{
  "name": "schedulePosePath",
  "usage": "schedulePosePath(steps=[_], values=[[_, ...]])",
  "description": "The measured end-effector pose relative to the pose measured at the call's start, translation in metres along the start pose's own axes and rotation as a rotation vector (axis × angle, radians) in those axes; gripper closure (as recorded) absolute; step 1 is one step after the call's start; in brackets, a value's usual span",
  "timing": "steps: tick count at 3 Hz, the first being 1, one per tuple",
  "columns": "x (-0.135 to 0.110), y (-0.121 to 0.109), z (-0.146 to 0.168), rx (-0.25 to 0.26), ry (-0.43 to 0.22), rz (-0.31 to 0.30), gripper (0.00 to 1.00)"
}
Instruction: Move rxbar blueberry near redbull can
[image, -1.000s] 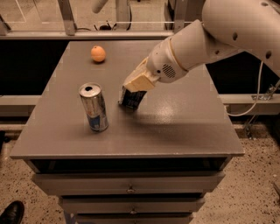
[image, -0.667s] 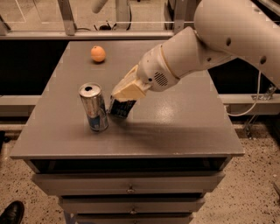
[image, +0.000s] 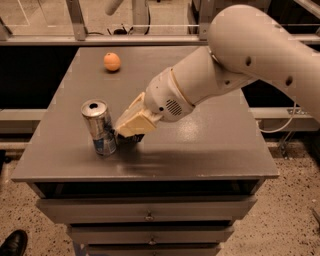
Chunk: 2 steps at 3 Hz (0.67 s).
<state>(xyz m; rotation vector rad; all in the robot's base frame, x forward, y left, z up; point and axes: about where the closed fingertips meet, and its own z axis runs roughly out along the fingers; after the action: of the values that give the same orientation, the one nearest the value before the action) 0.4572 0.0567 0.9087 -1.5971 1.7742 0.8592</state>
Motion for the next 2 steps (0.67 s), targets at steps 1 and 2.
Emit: schedulePosePath(steps=[1,2], values=[[0.0074,0.0111,0.0073,-0.027,0.010,0.011,0.59],[0.0163,0.0149,0.0048,-0.018,0.015,0.021,0.35]])
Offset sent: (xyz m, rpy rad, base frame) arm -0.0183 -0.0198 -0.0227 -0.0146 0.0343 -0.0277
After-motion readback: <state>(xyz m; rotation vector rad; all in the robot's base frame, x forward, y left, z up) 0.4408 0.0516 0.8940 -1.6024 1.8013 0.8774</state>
